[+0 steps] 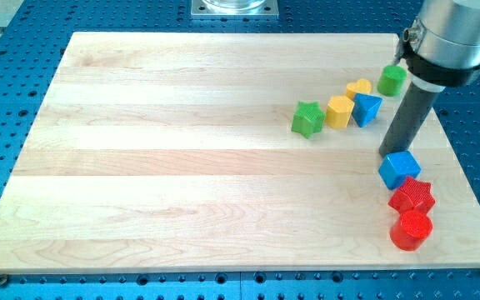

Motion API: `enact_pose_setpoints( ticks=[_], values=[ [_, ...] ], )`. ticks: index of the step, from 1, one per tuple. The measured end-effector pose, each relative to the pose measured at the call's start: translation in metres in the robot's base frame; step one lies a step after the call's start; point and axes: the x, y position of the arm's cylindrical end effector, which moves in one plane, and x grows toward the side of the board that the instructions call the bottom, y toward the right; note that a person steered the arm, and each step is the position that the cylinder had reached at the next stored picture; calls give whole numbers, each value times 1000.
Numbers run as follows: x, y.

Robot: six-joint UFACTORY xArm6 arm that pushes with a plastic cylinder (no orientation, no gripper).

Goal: Separate blue cube and the red star from each other

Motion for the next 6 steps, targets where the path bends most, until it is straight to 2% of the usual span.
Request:
enact_pose_setpoints(
  ticks=[1,2,4,6],
  values=[
    [1,39],
    [27,128],
    [91,74],
    [92,6]
  ],
)
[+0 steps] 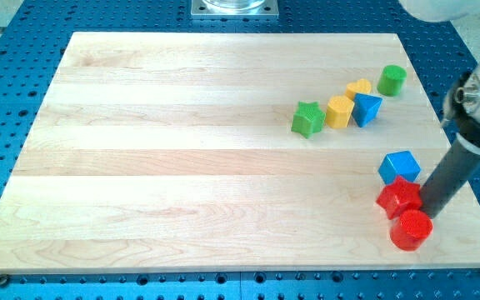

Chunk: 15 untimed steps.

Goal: Separate blue cube and the red star from each other

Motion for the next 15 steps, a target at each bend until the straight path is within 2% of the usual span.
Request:
enact_pose_setpoints(
  ticks=[1,2,3,4,7,8,9,10,13,15],
  values=[
    [-1,-9],
    [-32,-4],
    [-40,-5],
    [-57,39],
    [-130,-38],
    [-97,-91],
    [-53,-108],
    [-37,-108],
    [-14,-97],
    [-20,-61]
  ],
)
